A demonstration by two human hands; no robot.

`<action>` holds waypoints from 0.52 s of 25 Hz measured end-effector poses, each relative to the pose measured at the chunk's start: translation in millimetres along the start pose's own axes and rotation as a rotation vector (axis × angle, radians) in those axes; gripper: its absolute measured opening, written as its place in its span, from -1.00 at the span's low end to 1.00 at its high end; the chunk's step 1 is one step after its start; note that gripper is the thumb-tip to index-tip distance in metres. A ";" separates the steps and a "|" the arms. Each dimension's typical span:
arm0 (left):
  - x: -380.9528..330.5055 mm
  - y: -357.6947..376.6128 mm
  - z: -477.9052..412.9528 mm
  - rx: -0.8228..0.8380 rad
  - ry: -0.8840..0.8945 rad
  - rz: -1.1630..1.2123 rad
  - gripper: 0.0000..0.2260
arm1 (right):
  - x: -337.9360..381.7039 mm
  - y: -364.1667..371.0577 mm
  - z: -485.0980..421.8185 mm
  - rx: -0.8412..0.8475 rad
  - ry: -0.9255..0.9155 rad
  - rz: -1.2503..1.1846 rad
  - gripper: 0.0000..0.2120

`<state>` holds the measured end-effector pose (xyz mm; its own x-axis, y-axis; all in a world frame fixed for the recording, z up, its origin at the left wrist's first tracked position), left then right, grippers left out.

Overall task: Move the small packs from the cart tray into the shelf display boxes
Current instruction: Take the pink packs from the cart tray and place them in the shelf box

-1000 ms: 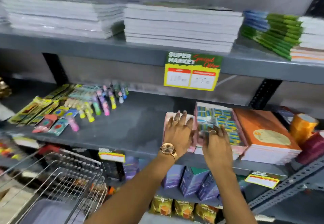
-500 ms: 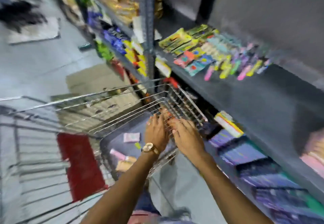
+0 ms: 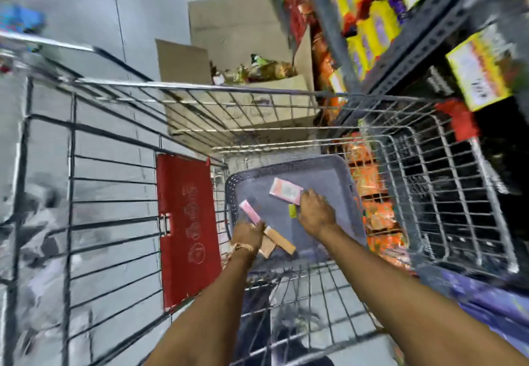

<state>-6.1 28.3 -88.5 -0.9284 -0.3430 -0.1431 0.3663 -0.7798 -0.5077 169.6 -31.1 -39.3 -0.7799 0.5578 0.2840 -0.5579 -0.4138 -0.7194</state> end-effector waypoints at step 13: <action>-29.4 -3.6 -38.4 -0.026 0.037 0.528 -0.90 | -38.5 13.2 -49.8 -0.201 0.226 -0.299 -0.39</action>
<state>17.5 61.3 -115.1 -0.6193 -0.6667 -0.4147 0.7836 -0.4919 -0.3795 206.3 -22.2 -91.2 -0.4980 0.7846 0.3693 -0.6662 -0.0735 -0.7421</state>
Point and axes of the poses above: each hand's wrist, its own z-axis away from the middle knuckle, its own y-axis out of the palm, x = y × z, the point moved 8 cm from there along -z, towards the middle knuckle, and after that the axes turned 12 degrees about -y, right-handed, at the moved point
